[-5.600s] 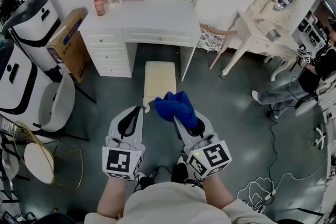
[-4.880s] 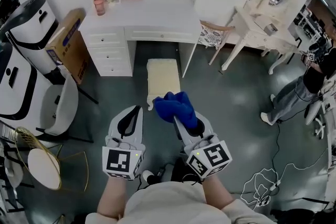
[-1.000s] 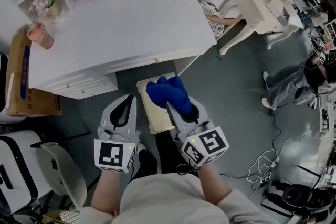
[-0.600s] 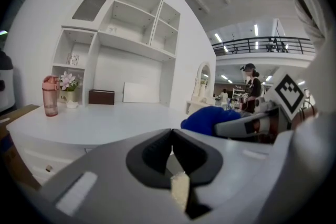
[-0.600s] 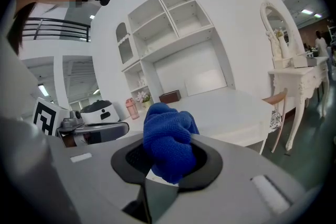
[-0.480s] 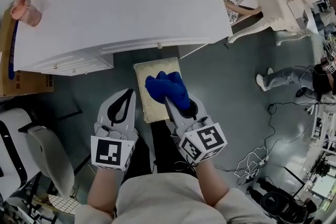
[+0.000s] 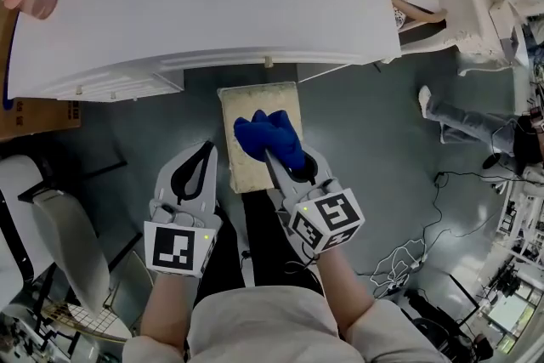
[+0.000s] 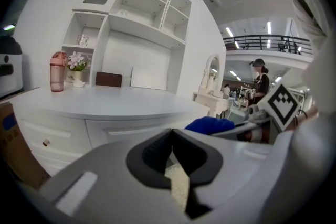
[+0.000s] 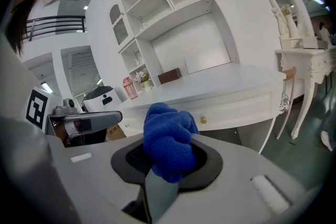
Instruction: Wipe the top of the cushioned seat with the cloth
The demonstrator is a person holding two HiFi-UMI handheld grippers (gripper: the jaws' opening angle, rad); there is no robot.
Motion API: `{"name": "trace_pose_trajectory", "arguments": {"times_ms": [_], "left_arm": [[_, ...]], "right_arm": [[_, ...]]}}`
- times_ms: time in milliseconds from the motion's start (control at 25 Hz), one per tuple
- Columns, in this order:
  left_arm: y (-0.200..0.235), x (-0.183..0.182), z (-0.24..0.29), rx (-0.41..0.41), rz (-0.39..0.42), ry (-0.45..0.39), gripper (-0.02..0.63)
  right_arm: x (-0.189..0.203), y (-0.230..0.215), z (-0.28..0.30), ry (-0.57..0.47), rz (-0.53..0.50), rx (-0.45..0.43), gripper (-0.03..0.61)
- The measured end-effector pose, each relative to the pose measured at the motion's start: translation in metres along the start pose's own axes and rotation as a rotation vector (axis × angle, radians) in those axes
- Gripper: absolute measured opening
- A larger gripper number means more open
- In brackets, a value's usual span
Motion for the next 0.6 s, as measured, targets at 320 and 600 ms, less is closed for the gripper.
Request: {"name": "trace_pose_trajectory", "arguments": {"times_ms": [320, 600], "left_arm": [[0.018, 0.034, 0.005, -0.029, -0.04, 0.023, 0.002], [0.031, 0.067, 0.009, -0.053, -0.076, 0.046, 0.0]], "right_arm": [[0.045, -0.006, 0.05, 0.077, 0.001, -0.023, 0.103], [0.09, -0.012, 0.097, 0.152, -0.004, -0.044, 0.103]]}}
Point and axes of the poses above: the fingertips, and each gripper's own axes: z forward along the fingers, y to its left, x out of its underside, the point moved 2 cm from there along -z, backward along the fingers, and after that the axes turned 11 degrees about x, right-handed, at the moved point
